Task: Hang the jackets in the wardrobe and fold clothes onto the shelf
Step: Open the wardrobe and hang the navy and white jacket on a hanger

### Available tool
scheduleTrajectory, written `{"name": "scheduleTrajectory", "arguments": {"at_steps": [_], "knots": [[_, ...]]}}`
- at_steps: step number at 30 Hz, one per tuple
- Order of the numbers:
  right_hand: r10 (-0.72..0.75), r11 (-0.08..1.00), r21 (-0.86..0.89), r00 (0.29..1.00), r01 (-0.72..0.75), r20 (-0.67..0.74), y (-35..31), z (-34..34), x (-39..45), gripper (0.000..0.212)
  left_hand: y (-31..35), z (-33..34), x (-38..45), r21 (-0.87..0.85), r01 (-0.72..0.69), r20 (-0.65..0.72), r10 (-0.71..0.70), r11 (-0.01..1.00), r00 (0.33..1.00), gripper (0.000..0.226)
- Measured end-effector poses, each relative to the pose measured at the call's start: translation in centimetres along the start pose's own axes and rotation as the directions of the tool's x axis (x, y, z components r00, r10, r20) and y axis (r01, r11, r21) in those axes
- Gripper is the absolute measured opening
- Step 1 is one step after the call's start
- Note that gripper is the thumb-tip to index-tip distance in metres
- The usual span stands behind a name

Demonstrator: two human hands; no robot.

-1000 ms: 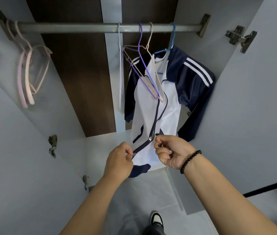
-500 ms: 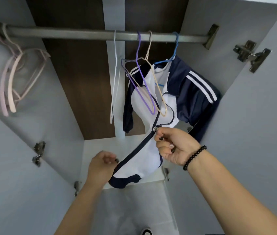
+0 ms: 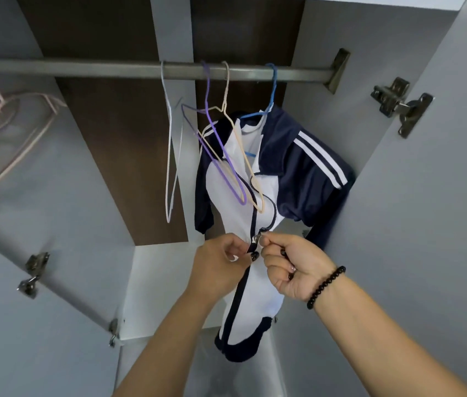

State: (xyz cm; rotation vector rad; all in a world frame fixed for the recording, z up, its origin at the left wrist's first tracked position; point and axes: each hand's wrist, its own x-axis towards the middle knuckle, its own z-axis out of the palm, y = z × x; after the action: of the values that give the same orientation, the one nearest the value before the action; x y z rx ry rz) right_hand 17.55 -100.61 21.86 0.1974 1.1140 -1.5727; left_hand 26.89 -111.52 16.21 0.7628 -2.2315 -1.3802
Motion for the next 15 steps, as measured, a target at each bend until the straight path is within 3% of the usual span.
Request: {"name": "scheduleTrajectory", "arguments": {"at_steps": [5, 11, 15], "knots": [[-0.024, 0.993, 0.116, 0.999, 0.028, -0.035, -1.9, -1.0, 1.1, 0.034, -0.8, 1.4, 1.9, 0.058, -0.013, -0.005, 0.013, 0.998, 1.0, 0.028], [-0.055, 0.99, 0.126, 0.997, 0.061, -0.05, -3.2, -1.4, 3.0, 0.031, -5.6, 2.0, 1.4, 0.135, 0.179, -0.019, -0.178, 0.975, 0.984, 0.027], [-0.089, 0.994, 0.06, 0.994, 0.093, -0.071, -4.3, -1.7, 3.6, 0.03, -5.3, 2.1, 3.2, 0.252, 0.19, 0.171, -0.237, 0.949, 0.956, 0.007]]}}
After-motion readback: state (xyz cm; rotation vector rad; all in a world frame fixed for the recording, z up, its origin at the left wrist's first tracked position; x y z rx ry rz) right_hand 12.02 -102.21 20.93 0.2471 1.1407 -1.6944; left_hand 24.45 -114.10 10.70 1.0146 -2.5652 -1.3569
